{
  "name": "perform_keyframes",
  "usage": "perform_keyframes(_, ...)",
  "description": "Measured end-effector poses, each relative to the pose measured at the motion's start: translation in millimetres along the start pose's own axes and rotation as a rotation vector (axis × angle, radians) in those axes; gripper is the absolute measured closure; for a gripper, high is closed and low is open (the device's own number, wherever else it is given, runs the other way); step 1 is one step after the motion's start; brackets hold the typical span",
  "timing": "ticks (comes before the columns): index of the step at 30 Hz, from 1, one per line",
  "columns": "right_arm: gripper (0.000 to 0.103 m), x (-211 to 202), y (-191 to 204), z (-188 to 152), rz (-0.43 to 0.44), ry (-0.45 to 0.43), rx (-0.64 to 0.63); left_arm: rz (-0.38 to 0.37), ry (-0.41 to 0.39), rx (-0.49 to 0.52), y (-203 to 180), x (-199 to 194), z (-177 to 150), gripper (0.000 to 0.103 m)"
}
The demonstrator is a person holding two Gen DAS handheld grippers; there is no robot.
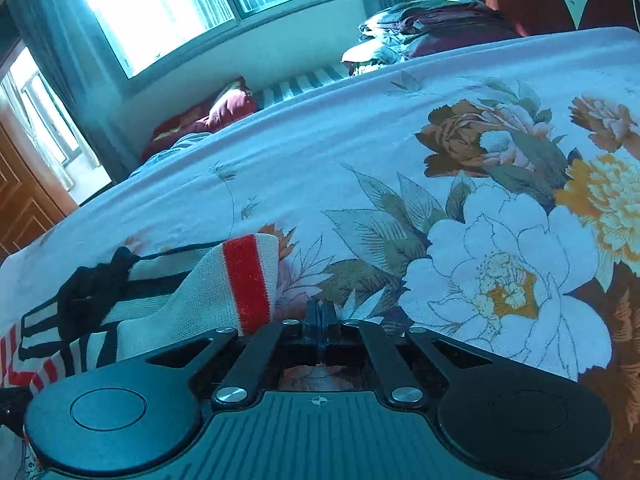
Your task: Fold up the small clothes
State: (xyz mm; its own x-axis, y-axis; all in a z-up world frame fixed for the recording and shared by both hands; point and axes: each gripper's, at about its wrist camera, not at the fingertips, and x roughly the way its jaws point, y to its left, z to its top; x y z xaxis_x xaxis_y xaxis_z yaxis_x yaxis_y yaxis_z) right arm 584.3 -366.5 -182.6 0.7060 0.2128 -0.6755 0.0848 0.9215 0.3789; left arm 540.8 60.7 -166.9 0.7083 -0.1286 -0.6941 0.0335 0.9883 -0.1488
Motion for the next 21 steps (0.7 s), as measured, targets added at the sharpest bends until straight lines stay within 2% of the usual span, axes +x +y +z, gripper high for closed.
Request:
perform_keyframes(1,0.103,-7,4,1,0.007,-0.031,0.001,0.002,0.002,0.010,-1,1,1,0.097)
perform_keyframes(4,0.054,-14,13,5,0.076,-0.066,0.017,-0.003,0.010,-0.006,0,2,3,0.097)
perform_keyframes(7,0.055,-1,24,10,0.101,-0.037,0.003,-0.006,0.011,-0.027,2,1,4,0.097)
perform_keyframes(8,0.083,3,27,10,0.110,-0.020,-0.013,-0.004,0.009,-0.029,2,1,4,0.097)
perform_keyframes(9,0.096,9,31,9,0.082,0.005,-0.054,0.000,-0.011,-0.032,2,-3,4,0.097)
perform_keyframes(10,0.096,9,32,9,0.052,0.003,-0.079,0.008,-0.037,-0.026,1,-8,3,0.097)
perform_keyframes(11,0.096,11,28,7,0.044,0.004,-0.070,0.043,-0.024,-0.001,-3,-6,1,0.097)
perform_keyframes(14,0.096,18,22,4,0.031,0.023,-0.058,0.060,-0.014,0.006,-6,-2,-2,0.097)
perform_keyframes(16,0.094,15,25,7,0.020,0.034,-0.077,0.064,-0.011,-0.020,-3,-4,1,0.088)
perform_keyframes(17,0.087,10,28,9,0.003,0.017,-0.092,0.081,-0.013,-0.046,0,-8,2,0.075)
perform_keyframes(19,0.078,-8,35,10,-0.030,-0.051,-0.137,0.140,-0.076,-0.050,0,-26,6,0.065)
perform_keyframes(20,0.078,-14,38,11,-0.003,-0.054,-0.150,0.154,-0.115,-0.027,-5,-34,9,0.056)
perform_keyframes(21,0.078,-18,43,10,0.043,-0.045,-0.157,0.138,-0.130,-0.007,-13,-37,13,0.051)
